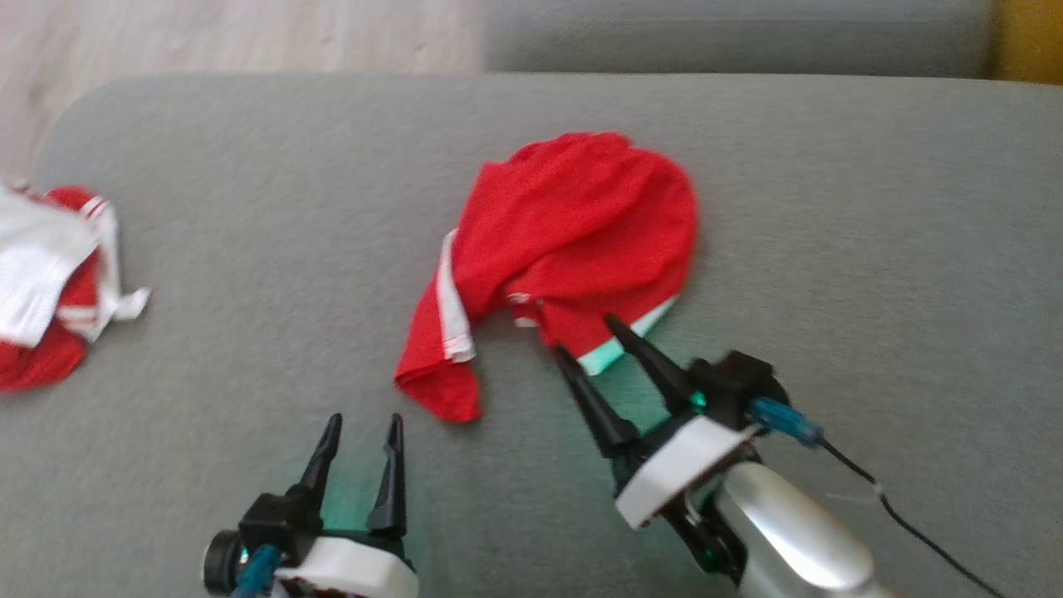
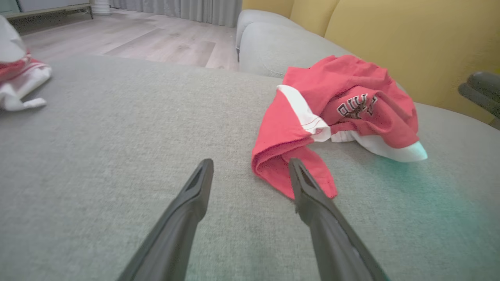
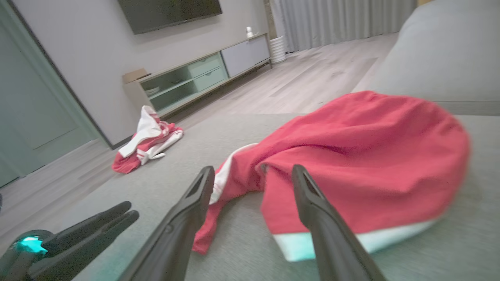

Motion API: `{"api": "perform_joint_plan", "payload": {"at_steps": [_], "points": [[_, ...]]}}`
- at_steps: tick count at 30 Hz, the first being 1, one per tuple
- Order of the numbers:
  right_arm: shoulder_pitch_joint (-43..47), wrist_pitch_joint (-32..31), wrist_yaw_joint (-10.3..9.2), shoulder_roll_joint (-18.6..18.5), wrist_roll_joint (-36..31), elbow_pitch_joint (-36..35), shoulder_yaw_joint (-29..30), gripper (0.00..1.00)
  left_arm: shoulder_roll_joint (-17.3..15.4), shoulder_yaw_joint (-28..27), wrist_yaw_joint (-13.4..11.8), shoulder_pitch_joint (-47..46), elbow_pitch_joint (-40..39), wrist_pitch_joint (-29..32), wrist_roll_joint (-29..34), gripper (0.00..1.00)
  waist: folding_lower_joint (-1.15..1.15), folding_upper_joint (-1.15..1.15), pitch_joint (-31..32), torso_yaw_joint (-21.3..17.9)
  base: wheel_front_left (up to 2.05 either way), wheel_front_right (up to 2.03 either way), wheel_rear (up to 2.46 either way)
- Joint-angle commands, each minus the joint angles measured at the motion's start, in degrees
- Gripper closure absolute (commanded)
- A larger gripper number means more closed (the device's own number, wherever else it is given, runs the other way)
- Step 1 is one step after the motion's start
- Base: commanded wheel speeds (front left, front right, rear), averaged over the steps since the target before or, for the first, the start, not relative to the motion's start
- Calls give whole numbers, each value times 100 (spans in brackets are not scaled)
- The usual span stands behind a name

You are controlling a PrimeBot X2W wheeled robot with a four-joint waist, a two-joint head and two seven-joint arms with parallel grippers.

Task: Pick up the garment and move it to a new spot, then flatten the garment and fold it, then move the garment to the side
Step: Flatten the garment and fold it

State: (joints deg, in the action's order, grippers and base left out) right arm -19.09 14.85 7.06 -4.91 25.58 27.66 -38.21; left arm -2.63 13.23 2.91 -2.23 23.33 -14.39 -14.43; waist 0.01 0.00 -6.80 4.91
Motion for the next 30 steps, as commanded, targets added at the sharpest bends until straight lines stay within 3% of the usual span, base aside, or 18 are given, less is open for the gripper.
{"api": "perform_joint_plan", "payload": {"at_steps": [1,8,21,22,23,24,30], "points": [[-184,15,43,35,97,-109,-165,0,-25,-113,-39,-220,-146,-61,-65,0,-1,0,-233,329,0,0,0],[-979,15,43,90,1015,614,-1129,0,-25,267,-97,-348,-125,-61,-167,0,-1,0,-558,1012,0,0,0],[-1646,15,43,190,1692,1456,-1497,0,-25,648,-186,-621,-155,-61,-278,0,-1,0,-877,1386,0,0,0],[-1680,15,43,193,1714,1471,-1517,18,-25,664,-199,-638,-161,-61,-291,0,-1,0,-889,1398,0,0,0],[-1708,15,43,195,1742,1471,-1514,64,-25,677,-211,-653,-165,-61,-304,0,-1,0,-899,1408,0,0,0],[-1731,15,43,197,1760,1449,-1499,100,-25,688,-223,-665,-167,-61,-313,0,-1,0,-903,1415,0,0,0],[-1889,15,43,200,1686,1042,-1123,100,-25,671,-269,-652,-159,-61,-339,0,-1,0,-872,1382,0,0,0]]}}
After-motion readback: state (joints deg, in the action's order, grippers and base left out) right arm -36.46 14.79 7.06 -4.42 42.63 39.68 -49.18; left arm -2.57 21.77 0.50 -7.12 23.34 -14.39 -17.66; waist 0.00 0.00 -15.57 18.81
